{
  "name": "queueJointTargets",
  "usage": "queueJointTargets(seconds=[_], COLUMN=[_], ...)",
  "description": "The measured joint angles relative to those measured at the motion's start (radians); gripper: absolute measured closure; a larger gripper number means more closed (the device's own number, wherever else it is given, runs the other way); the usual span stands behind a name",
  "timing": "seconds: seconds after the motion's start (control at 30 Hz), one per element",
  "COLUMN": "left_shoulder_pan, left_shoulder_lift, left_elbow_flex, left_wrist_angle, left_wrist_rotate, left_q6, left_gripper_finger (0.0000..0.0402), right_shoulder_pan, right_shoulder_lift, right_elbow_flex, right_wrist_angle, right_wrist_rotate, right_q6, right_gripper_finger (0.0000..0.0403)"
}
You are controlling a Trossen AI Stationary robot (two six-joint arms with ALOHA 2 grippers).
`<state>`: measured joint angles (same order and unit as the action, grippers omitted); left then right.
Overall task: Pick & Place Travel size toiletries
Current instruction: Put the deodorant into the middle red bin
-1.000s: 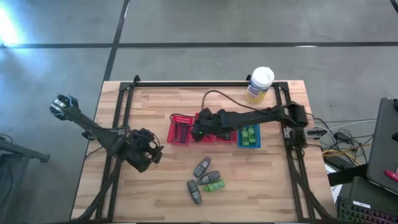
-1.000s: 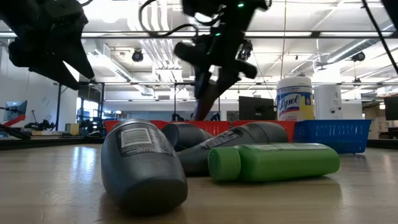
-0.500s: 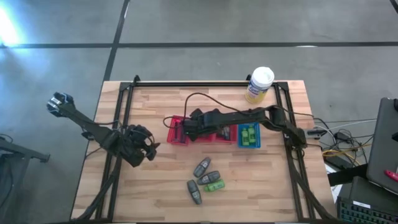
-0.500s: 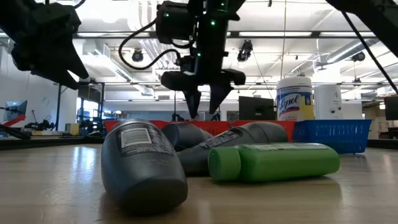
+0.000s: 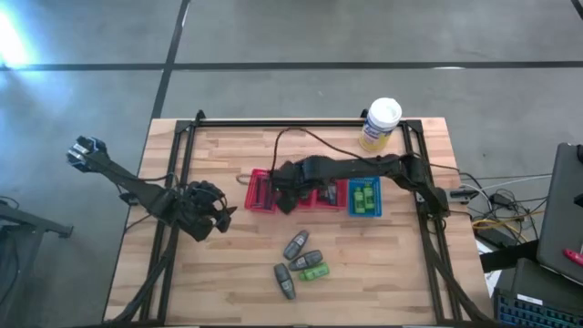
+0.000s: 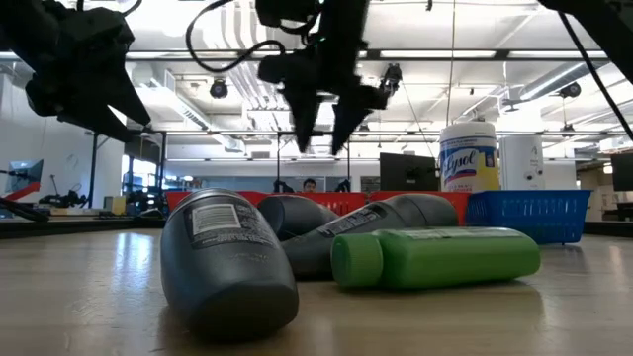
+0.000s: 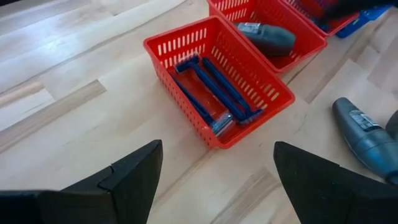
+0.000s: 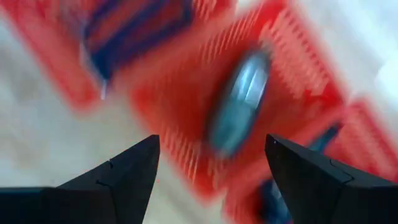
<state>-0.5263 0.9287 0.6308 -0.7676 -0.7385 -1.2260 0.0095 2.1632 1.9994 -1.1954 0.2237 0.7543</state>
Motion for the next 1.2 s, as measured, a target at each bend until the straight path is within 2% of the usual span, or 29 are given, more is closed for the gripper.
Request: queueJointTargets(seconds=[0.1, 0.23, 0.43, 0.53, 0.73, 0.83, 0.97, 1.13, 1.2], left_shoulder_pan=[0.0, 0.0, 0.0, 0.0, 0.0, 0.0, 0.0, 0.0, 0.0], left_shoulder_lift=[0.002, 0.002, 0.002, 0.002, 0.002, 0.002, 0.002, 0.009, 0.016], left_elbow_flex=[0.0, 0.0, 0.0, 0.0, 0.0, 0.0, 0.0, 0.0, 0.0], left_wrist_angle=[0.002, 0.008, 0.026, 0.05, 0.087, 0.09, 0.091, 0.104, 0.138], left_wrist_rotate=[0.007, 0.012, 0.013, 0.013, 0.022, 0.029, 0.03, 0.036, 0.078], left_q6=[0.002, 0.037, 0.078, 0.096, 0.123, 0.134, 0.134, 0.162, 0.201], left_gripper_finger=[0.009, 0.009, 0.009, 0.009, 0.009, 0.009, 0.009, 0.009, 0.009], right_shoulder_pan=[0.041, 0.121, 0.234, 0.265, 0.306, 0.328, 0.338, 0.34, 0.346], right_shoulder_lift=[-0.011, -0.021, -0.046, -0.049, -0.049, -0.049, -0.049, -0.05, -0.054], right_elbow_flex=[-0.023, -0.06, -0.145, -0.19, -0.257, -0.267, -0.273, -0.274, -0.273], right_wrist_angle=[-0.087, -0.134, -0.096, -0.069, 0.027, 0.092, 0.106, 0.112, 0.126], right_wrist_rotate=[-0.089, -0.099, -0.108, -0.156, -0.18, -0.172, -0.166, -0.168, -0.172], right_q6=[0.008, -0.136, -0.403, -0.525, -0.688, -0.71, -0.658, -0.655, -0.647], right_gripper_finger=[0.0127, 0.0145, 0.0174, 0.0189, 0.0214, 0.0223, 0.0231, 0.0224, 0.0217])
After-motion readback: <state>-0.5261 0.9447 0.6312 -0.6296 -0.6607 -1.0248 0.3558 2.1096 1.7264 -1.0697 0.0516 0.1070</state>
